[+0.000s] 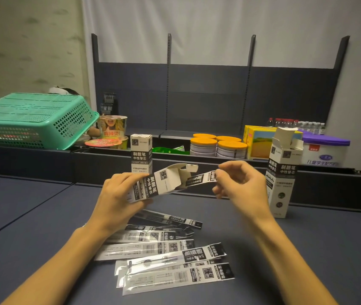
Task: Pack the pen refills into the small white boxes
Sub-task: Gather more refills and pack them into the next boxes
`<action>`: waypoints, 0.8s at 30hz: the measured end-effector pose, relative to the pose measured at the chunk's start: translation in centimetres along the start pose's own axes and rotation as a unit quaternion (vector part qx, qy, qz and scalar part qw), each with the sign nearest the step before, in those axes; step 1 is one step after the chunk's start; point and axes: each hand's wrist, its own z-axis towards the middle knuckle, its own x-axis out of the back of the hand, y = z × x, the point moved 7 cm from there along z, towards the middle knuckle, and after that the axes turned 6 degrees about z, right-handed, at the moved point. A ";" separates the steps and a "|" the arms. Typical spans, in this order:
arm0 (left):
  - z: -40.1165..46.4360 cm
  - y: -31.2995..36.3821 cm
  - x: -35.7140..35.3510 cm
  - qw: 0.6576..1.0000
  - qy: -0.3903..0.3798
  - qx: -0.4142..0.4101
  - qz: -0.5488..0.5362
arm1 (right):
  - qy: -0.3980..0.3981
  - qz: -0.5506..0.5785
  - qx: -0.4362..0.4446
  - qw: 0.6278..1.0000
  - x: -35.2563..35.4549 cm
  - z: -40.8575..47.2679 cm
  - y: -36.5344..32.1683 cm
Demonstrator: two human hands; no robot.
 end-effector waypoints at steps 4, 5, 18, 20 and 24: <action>0.0 0.5 -0.3 1.000 -0.008 -0.008 -0.003 | -0.051 -0.014 -0.014 0.998 -1.3 -0.5 1.1; 0.0 0.7 -0.2 1.000 -0.007 -0.012 -0.003 | -0.062 -0.028 -0.019 0.998 -1.8 -0.8 1.7; 0.0 0.9 -0.2 1.000 -0.018 -0.016 -0.004 | -0.150 -0.080 0.009 0.985 -3.0 -1.3 1.8; 0.1 0.9 -0.3 1.000 -0.020 -0.017 -0.007 | -0.147 -0.090 0.012 0.985 -3.1 -1.3 2.1; 0.1 1.1 -0.2 1.000 -0.019 -0.018 -0.015 | -0.142 -0.092 0.005 0.986 -3.2 -1.5 2.5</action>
